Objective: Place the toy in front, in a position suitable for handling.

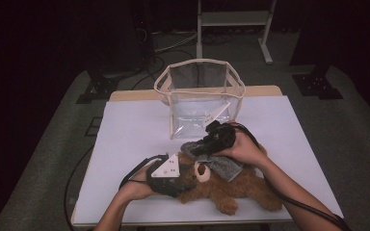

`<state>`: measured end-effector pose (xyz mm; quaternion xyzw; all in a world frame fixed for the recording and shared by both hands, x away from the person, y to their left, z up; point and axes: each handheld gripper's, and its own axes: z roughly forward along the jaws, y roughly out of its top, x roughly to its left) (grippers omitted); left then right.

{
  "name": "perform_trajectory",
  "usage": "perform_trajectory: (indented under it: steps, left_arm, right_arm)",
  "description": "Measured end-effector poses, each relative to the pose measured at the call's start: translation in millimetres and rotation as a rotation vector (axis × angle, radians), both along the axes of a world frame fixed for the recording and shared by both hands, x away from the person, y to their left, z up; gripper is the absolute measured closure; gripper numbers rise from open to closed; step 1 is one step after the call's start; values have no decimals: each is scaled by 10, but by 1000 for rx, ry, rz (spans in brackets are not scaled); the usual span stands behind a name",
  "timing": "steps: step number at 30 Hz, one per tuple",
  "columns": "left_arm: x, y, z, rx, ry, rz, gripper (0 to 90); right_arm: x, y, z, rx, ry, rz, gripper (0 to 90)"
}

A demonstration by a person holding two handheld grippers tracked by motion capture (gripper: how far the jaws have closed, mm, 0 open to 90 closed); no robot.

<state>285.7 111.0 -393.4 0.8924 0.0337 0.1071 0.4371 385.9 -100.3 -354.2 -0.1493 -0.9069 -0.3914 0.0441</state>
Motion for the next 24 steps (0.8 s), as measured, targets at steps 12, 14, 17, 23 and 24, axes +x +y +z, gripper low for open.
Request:
perform_trajectory:
  steps: [12, 14, 17, 23, 24]
  left_arm:
    - [29, 25, -11, -12, 11, -1, 409]
    - [41, 26, -8, -13, 9, -1, 408]
    - [53, 22, -7, -17, 5, 9, 407]
    - [127, 45, -8, -37, 21, 43, 401]
    - [141, 44, -9, -41, 24, 54, 401]
  right_arm:
    - [-26, -28, 11, 0, -13, -2, 682]
    - [-77, -126, 33, 1, -21, -14, 681]
    - [-152, -287, 57, 21, -37, -26, 682]
    - [-387, -535, 126, 37, -53, -38, 681]
    - [-428, -569, 138, 33, -69, -35, 681]
